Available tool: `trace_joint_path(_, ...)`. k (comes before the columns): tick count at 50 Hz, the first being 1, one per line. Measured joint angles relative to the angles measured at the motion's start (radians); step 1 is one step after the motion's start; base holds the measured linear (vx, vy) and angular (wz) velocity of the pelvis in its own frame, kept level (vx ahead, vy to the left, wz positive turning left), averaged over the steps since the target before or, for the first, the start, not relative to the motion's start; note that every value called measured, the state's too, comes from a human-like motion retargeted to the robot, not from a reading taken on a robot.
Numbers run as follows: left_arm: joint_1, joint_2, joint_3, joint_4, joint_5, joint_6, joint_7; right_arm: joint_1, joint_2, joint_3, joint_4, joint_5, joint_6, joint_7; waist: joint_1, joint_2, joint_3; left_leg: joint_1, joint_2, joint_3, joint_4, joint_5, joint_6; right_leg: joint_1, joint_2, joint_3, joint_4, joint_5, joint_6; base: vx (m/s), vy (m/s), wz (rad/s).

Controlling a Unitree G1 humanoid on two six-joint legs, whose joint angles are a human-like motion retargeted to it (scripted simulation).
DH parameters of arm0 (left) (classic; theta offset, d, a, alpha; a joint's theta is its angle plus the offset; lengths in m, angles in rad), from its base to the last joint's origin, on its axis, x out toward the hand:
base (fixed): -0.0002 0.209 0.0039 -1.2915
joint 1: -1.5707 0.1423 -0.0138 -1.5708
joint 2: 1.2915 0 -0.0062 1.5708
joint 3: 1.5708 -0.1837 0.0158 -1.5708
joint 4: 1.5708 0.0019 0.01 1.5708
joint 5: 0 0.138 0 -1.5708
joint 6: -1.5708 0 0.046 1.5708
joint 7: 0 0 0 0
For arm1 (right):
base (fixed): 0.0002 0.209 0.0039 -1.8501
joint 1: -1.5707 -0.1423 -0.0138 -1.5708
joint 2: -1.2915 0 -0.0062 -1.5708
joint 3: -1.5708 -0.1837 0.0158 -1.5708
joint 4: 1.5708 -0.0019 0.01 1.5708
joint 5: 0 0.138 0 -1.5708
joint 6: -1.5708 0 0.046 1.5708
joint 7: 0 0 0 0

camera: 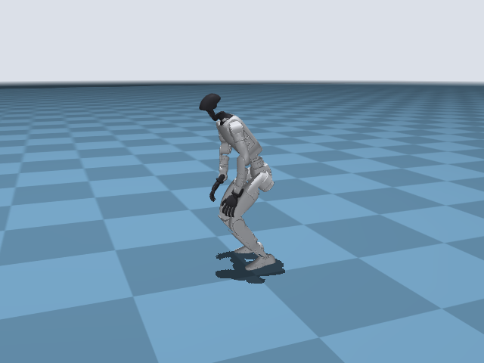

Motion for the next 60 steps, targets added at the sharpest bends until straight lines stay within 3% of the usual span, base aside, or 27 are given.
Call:
trace_joint_path(3,0.071,-0.093,0.094,0.248,0.153,0.056,-0.143,-0.008,0.178,-0.126,0.245,-0.057,0.074,0.125,-0.042,-0.029,-0.069,0.382,-0.053,-0.010,-0.588,0.373,-0.048,0.403,0.028,-0.070,-0.617,0.374,0.070,0.42,0.00,-0.02)
trace_joint_path(5,0.162,-0.086,0.103,0.251,0.211,0.017,-0.148,0.045,0.206,-0.141,0.224,-0.035,0.045,0.164,-0.077,-0.042,-0.123,0.606,-0.089,-0.055,-0.972,0.673,-0.061,0.644,0.044,-0.091,-1.028,0.701,0.137,0.43,-0.01,0.20)
trace_joint_path(7,0.246,-0.065,0.132,0.210,0.259,-0.065,-0.166,0.113,0.195,-0.157,0.171,-0.099,-0.010,0.193,-0.080,-0.049,-0.173,0.767,-0.088,-0.097,-1.220,0.766,-0.094,0.792,0.056,-0.089,-1.248,0.889,0.258,0.36,-0.12,-0.04)
trace_joint_path(8,0.275,-0.057,0.159,0.198,0.274,-0.105,-0.191,0.142,0.191,-0.180,0.157,-0.158,-0.031,0.201,-0.064,-0.043,-0.204,0.811,-0.057,-0.099,-1.293,0.731,-0.125,0.826,0.085,-0.102,-1.301,0.920,0.296,0.24,-0.29,-0.37)
trace_joint_path(10,0.298,-0.061,0.225,0.201,0.249,-0.142,-0.245,0.175,0.189,-0.246,0.172,-0.213,-0.041,0.191,-0.027,-0.032,-0.269,0.850,0.003,-0.050,-1.366,0.608,-0.176,0.853,0.137,-0.149,-1.342,0.900,0.308,0.13,-0.27,-0.40)
trace_joint_path(12,0.286,-0.092,0.288,0.238,0.147,-0.124,-0.306,0.201,0.193,-0.338,0.226,-0.120,-0.019,0.182,0.000,-0.020,-0.320,0.866,0.005,0.031,-1.356,0.536,-0.190,0.885,0.126,-0.170,-1.326,0.827,0.308,0.11,0.12,0.07)
trace_joint_path(15,0.234,-0.133,0.332,0.287,-0.002,-0.036,-0.328,0.223,0.178,-0.460,0.282,0.257,0.033,0.234,0.010,-0.004,-0.351,0.879,-0.030,0.070,-1.289,0.574,-0.174,0.940,0.086,-0.131,-1.265,0.769,0.308,0.05,0.31,0.61)
trace_joint_path(18,0.176,-0.144,0.300,0.288,-0.076,0.024,-0.302,0.234,0.124,-0.499,0.288,0.522,0.083,0.307,0.018,0.003,-0.354,0.874,-0.049,-0.008,-1.219,0.626,-0.156,0.965,0.106,-0.045,-1.243,0.810,0.306,-0.05,0.07,0.60)
trace_joint_path(20,0.149,-0.135,0.267,0.263,-0.095,0.033,-0.300,0.243,0.084,-0.478,0.278,0.530,0.099,0.342,0.031,-0.002,-0.357,0.875,-0.058,-0.064,-1.186,0.626,-0.168,0.976,0.125,0.004,-1.254,0.817,0.308,-0.03,-0.06,0.33)
trace_joint_path(25,0.145,-0.061,0.248,0.035,-0.103,0.035,-0.384,0.255,-0.063,-0.392,0.165,0.232,0.124,0.439,0.071,-0.005,-0.378,0.910,-0.075,-0.103,-1.196,0.699,-0.203,0.982,0.117,0.020,-1.291,0.827,0.308,0.00,0.02,-0.02)
trace_joint_path(27,0.147,-0.013,0.271,-0.107,-0.125,0.028,-0.411,0.242,-0.138,-0.375,0.078,0.174,0.119,0.491,0.080,-0.008,-0.386,0.915,-0.084,-0.094,-1.193,0.682,-0.189,0.972,0.097,-0.019,-1.275,0.790,0.303,-0.08,0.14,-0.16)
trace_joint_path(29,0.118,0.027,0.305,-0.221,-0.179,0.022,-0.416,0.197,-0.202,-0.384,0.006,0.184,0.103,0.520,0.080,-0.017,-0.377,0.893,-0.097,-0.088,-1.130,0.491,-0.134,0.940,0.076,-0.054,-1.202,0.565,0.259,-0.20,0.12,-0.07)
trace_joint_path(32,0.030,0.033,0.352,-0.251,-0.286,0.024,-0.347,0.091,-0.225,-0.427,-0.006,0.304,0.083,0.465,0.073,-0.023,-0.308,0.772,-0.106,-0.080,-0.853,0.070,0.001,0.832,0.056,-0.068,-0.952,0.116,0.178,-0.33,0.03,0.03)
trace_joint_path(33,0.007,0.020,0.361,-0.220,-0.289,0.040,-0.308,0.063,-0.204,-0.449,0.016,0.359,0.079,0.412,0.063,-0.013,-0.275,0.711,-0.101,-0.081,-0.721,-0.018,0.059,0.783,0.054,-0.068,-0.834,0.013,0.121,-0.32,0.04,0.24)
trace_joint_path(35,-0.016,-0.016,0.370,-0.128,-0.261,0.087,-0.239,0.032,-0.127,-0.495,0.073,0.476,0.079,0.291,0.038,0.008,-0.209,0.623,-0.089,-0.076,-0.540,-0.068,0.126,0.709,0.049,-0.074,-0.656,-0.062,0.038,-0.26,0.06,0.29)
trace_joint_path(37,-0.009,-0.055,0.370,-0.021,-0.205,0.127,-0.226,0.029,-0.014,-0.538,0.142,0.604,0.086,0.217,0.014,0.017,-0.169,0.621,-0.087,-0.068,-0.565,-0.011,0.104,0.697,0.042,-0.092,-0.656,-0.001,0.031,-0.16,0.06,0.14)
trace_joint_path(40,0.055,-0.100,0.382,0.079,-0.114,0.134,-0.269,0.080,0.138,-0.582,0.205,0.692,0.117,0.272,-0.003,0.014,-0.172,0.727,-0.101,-0.068,-0.850,0.097,0.025,0.765,0.050,-0.108,-0.885,0.133,0.108,-0.07,0.05,-0.16)
trace_joint_path(43,0.150,-0.117,0.469,0.073,-0.089,0.086,-0.300,0.159,0.203,-0.547,0.184,0.477,0.136,0.405,0.008,0.018,-0.189,0.846,-0.104,-0.058,-1.146,0.200,-0.022,0.843,0.072,-0.114,-1.127,0.227,0.198,-0.09,0.03,-0.47)
trace_joint_path(45,0.241,-0.125,0.552,0.008,-0.113,0.075,-0.321,0.216,0.212,-0.500,0.141,0.229,0.129,0.452,0.009,0.042,-0.204,0.876,-0.087,-0.048,-1.246,0.239,-0.024,0.859,0.095,-0.125,-1.208,0.247,0.159,-0.10,0.05,-0.58)
trace_joint_path(47,0.296,-0.131,0.599,-0.053,-0.231,0.045,-0.313,0.223,0.211,-0.428,0.119,0.080,0.127,0.469,0.015,0.042,-0.194,0.880,-0.082,-0.021,-1.297,0.254,-0.031,0.852,0.103,-0.123,-1.261,0.291,0.168,-0.14,0.03,-0.63)
trace_joint_path(50,0.333,-0.126,0.593,-0.067,-0.338,-0.003,-0.308,0.209,0.228,-0.347,0.136,0.048,0.125,0.473,0.007,0.026,-0.165,0.889,-0.086,0.014,-1.356,0.260,-0.055,0.844,0.105,-0.113,-1.321,0.345,0.225,-0.16,0.01,-0.45)
trace_joint_path(54,0.300,-0.106,0.497,0.095,-0.220,0.024,-0.364,0.214,0.247,-0.318,0.184,0.164,0.125,0.521,-0.009,0.007,-0.134,0.889,-0.094,0.039,-1.384,0.271,-0.080,0.848,0.102,-0.119,-1.367,0.374,0.283,-0.12,0.02,-0.16)
trace_joint_path(60,0.272,-0.092,0.460,0.238,-0.012,0.088,-0.410,0.239,0.233,-0.302,0.180,0.181,0.110,0.530,0.007,-0.015,-0.121,0.885,-0.085,0.075,-1.360,0.266,-0.084,0.839,0.111,-0.086,-1.368,0.395,0.290,-0.03,0.00,-0.32)
